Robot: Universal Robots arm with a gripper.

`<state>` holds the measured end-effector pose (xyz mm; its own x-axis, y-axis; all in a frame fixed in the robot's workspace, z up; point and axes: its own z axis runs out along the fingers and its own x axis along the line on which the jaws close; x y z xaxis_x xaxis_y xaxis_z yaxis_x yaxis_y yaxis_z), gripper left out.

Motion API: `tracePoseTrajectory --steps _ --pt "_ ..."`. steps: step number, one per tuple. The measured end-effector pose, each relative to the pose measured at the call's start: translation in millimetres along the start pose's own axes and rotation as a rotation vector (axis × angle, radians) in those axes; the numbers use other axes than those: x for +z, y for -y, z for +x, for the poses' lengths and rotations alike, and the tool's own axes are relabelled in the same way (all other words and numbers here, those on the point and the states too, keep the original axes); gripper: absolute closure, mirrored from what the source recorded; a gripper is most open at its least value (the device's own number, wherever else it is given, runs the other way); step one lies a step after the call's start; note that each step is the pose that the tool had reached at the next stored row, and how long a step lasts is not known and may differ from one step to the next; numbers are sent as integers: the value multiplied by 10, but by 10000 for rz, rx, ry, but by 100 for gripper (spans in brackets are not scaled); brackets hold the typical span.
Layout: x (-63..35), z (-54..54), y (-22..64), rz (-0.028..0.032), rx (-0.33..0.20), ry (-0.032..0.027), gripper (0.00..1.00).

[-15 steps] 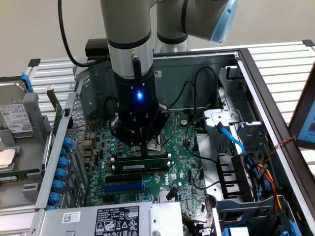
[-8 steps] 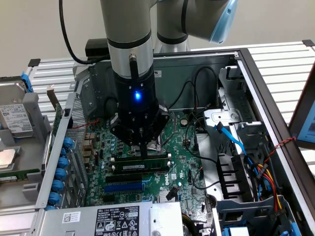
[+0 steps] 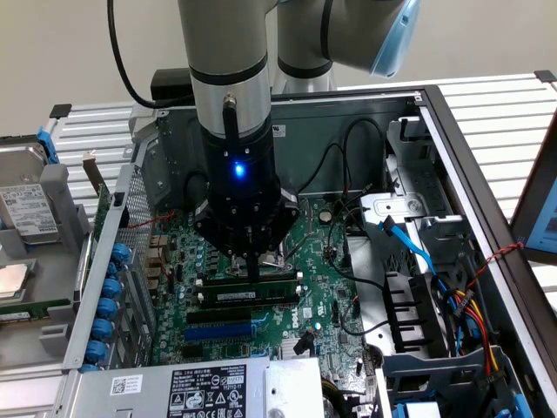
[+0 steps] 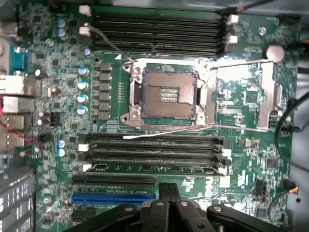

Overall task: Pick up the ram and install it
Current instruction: 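Press down the ram until it locks into place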

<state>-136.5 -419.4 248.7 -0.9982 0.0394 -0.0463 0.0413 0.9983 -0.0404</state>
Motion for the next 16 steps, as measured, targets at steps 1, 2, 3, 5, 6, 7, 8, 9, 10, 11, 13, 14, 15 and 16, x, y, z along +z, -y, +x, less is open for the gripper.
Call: tracePoseTrajectory --steps 1,2,3,5,6,7,8,9,10,11,13,14,15,16 --pt "-1 0 0 7 146 -6 90" --pt "-1 0 0 13 279 -11 90" --pt "-1 0 0 19 425 -17 90" --pt "-2 0 0 32 703 -29 90" --pt "-3 0 0 39 836 -34 90" --pt "-3 0 0 45 978 -40 90" --pt "-3 0 0 51 1114 -45 90" --pt "-4 0 0 57 1251 -51 90" --pt "-4 0 0 64 1389 -56 90" --pt "-5 0 0 71 1529 -62 90" --pt "-5 0 0 83 1807 -73 90" --pt "-6 -1 0 90 1952 -79 90" --pt "-5 -1 0 95 2083 -84 90" --pt "-6 -1 0 102 2226 -90 90"
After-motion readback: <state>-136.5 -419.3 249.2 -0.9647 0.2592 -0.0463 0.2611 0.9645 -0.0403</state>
